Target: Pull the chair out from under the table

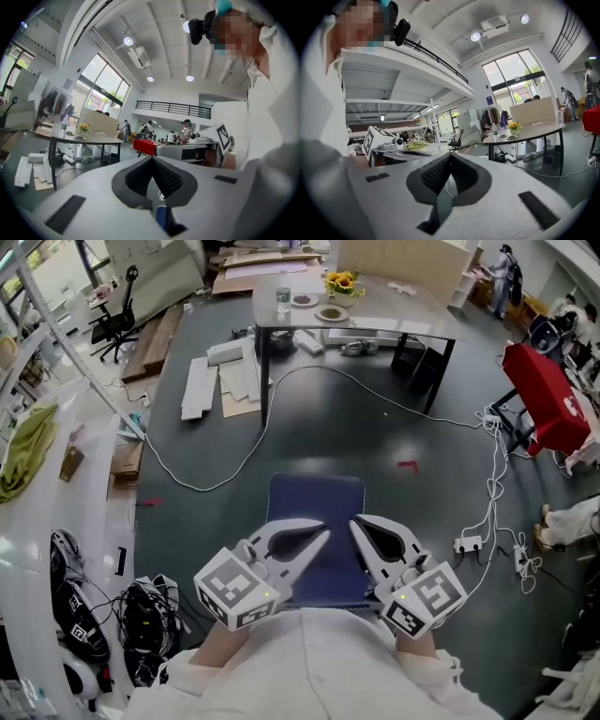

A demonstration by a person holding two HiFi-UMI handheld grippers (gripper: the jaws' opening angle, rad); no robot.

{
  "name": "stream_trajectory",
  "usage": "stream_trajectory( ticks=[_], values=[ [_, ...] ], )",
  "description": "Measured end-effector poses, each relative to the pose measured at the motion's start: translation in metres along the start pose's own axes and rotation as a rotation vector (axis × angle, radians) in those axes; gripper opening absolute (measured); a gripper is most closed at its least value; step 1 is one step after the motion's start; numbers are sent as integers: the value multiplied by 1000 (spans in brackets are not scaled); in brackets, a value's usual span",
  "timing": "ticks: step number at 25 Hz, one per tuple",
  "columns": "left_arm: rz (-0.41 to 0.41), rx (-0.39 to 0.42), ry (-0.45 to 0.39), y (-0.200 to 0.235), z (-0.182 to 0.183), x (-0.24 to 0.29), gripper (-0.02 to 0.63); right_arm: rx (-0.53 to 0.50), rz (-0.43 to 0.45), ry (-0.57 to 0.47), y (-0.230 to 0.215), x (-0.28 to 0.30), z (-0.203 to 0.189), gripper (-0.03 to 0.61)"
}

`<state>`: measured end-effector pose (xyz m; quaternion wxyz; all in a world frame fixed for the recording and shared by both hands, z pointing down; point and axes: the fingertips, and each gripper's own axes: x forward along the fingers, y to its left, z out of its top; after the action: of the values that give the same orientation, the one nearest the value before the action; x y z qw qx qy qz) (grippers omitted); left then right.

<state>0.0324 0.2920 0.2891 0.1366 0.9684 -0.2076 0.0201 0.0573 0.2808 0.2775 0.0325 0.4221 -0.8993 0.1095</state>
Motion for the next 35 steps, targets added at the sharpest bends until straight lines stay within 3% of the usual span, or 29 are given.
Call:
stream_trajectory(
  ticks=[13, 27, 35],
  values=[
    [30, -22, 35, 4, -16, -4, 14, -7, 6, 5, 8, 4, -7, 2],
    [-4, -62, 63, 4, -24, -5, 14, -34, 15, 27, 16, 8, -13, 2],
    [-31, -93, 128, 4, -34, 2, 14, -55, 18, 67, 12, 9, -17, 2]
  ],
)
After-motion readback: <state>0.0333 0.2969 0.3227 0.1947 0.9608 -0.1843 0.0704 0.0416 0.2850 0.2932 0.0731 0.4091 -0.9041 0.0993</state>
